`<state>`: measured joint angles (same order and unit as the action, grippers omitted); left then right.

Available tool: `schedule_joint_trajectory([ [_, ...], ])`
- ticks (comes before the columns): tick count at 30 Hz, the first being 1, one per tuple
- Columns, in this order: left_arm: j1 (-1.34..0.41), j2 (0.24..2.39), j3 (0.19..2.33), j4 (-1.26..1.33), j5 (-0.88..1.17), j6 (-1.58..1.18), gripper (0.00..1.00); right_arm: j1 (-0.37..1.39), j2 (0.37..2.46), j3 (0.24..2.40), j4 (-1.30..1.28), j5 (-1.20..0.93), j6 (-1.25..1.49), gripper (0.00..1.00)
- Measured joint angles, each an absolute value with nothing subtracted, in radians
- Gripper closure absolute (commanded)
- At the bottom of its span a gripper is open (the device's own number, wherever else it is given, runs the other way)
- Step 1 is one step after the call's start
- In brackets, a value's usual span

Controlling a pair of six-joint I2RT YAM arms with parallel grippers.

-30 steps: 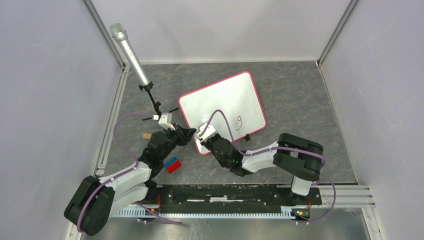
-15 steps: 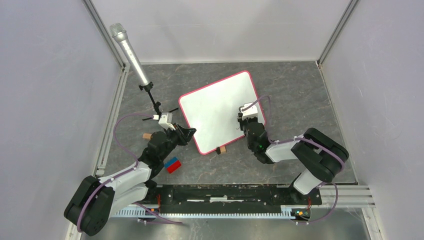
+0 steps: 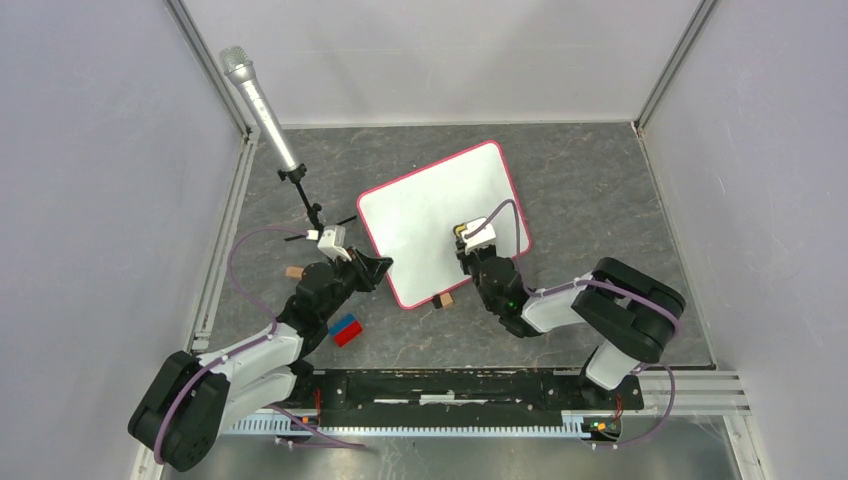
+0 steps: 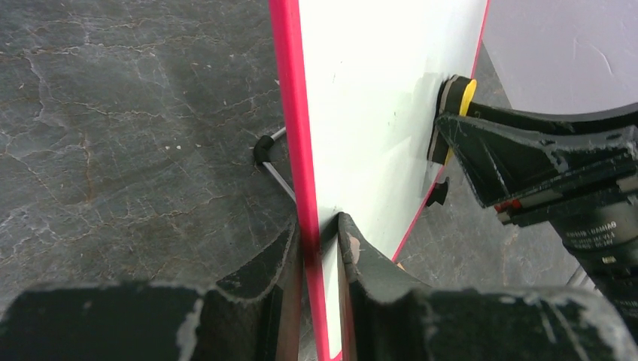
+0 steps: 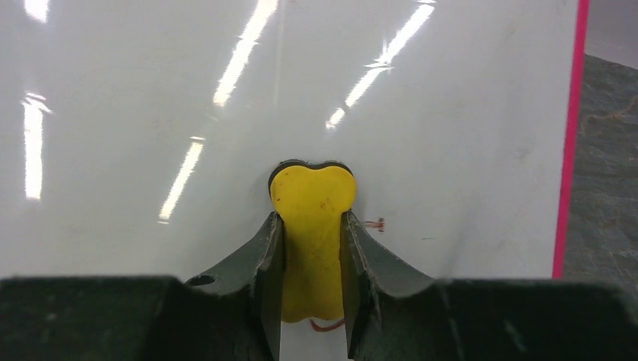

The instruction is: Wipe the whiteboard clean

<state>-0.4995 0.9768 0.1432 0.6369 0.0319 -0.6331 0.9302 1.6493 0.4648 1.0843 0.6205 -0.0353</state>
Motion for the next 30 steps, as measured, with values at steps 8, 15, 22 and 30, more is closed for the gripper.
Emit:
schedule_joint_trajectory([
  [8,-0.500,0.979,0.145,0.638,0.036,-0.633,0.98,0.760,1.595,0.381,1.083,0.622,0.065,0.81],
  [15,-0.500,0.975,0.145,0.636,0.036,-0.633,0.98,0.753,1.598,0.372,1.087,0.623,0.087,0.82],
  [22,-0.500,0.975,0.145,0.632,0.035,-0.633,0.98,0.936,1.671,0.404,1.167,0.653,0.073,0.82],
  [30,-0.500,0.973,0.145,0.631,0.036,-0.633,0.98,0.894,1.641,0.339,1.185,0.654,0.122,0.82],
])
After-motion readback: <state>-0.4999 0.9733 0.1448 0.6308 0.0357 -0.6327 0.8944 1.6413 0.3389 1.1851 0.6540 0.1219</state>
